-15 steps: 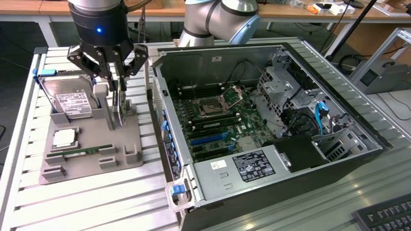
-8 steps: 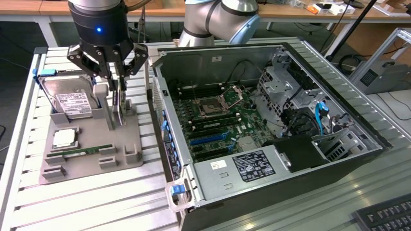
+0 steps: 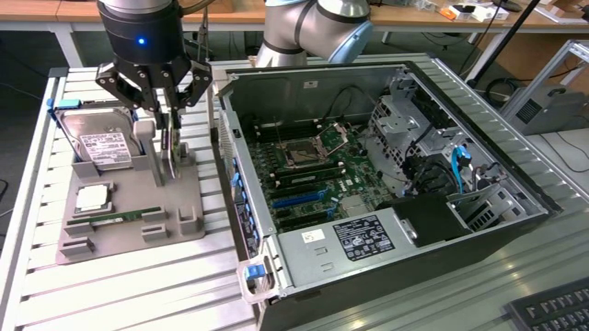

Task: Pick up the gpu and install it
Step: 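Pick up the gpu and move the gpu toward the slot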

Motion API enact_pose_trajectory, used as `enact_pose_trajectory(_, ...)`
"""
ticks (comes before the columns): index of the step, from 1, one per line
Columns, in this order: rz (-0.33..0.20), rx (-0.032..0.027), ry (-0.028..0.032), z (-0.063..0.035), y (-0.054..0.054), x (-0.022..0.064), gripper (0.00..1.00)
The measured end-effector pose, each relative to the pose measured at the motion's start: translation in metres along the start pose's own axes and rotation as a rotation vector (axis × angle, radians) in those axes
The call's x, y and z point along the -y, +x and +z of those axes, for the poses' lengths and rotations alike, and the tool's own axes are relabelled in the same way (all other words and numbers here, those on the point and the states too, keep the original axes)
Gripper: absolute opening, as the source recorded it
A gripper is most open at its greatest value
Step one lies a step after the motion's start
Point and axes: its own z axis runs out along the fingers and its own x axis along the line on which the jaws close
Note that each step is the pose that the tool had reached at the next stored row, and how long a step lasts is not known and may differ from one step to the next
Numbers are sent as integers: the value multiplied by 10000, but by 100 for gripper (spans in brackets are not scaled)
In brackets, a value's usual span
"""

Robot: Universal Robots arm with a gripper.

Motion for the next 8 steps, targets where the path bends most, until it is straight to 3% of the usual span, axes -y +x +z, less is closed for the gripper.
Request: enact_pose_trajectory(8, 1, -2, -32, -39, -1, -2, 26)
